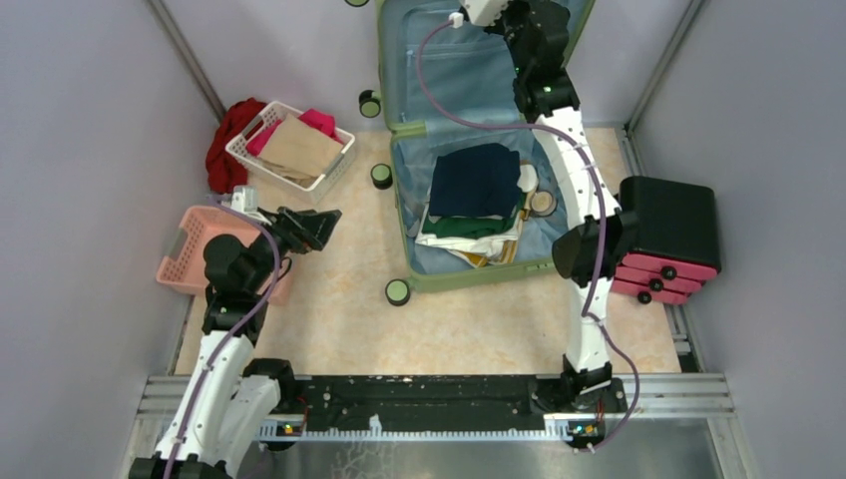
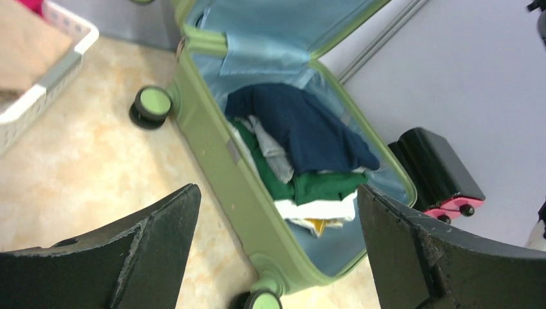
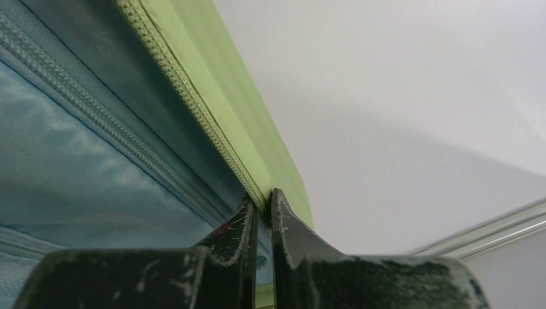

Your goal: Open, take out, and arrange the luggage

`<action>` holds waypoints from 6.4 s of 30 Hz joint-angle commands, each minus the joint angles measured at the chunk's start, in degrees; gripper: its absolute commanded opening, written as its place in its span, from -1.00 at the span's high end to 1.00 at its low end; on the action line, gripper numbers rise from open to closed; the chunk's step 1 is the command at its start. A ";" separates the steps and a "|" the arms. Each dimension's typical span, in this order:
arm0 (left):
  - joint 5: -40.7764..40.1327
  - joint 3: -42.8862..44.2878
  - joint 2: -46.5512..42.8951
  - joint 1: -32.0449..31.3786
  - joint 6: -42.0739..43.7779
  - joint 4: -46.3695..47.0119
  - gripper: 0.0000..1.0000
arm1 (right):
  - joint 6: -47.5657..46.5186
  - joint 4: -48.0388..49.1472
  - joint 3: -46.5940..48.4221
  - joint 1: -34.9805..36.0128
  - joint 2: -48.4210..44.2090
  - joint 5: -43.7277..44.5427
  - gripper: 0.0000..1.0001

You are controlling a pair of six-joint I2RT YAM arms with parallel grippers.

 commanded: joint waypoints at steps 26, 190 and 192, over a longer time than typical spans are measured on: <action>-4.50 -5.80 -11.99 0.30 -2.00 -13.21 -0.97 | 4.42 19.10 4.87 -3.55 12.53 1.21 0.73; 13.95 -4.53 5.62 0.30 -11.85 6.01 -0.97 | 28.71 -33.46 -65.36 -57.86 -37.73 -47.02 -0.33; 14.26 -4.53 5.92 0.30 -12.34 6.56 -0.97 | 29.81 -33.67 -65.53 -57.77 -37.53 -49.62 -0.33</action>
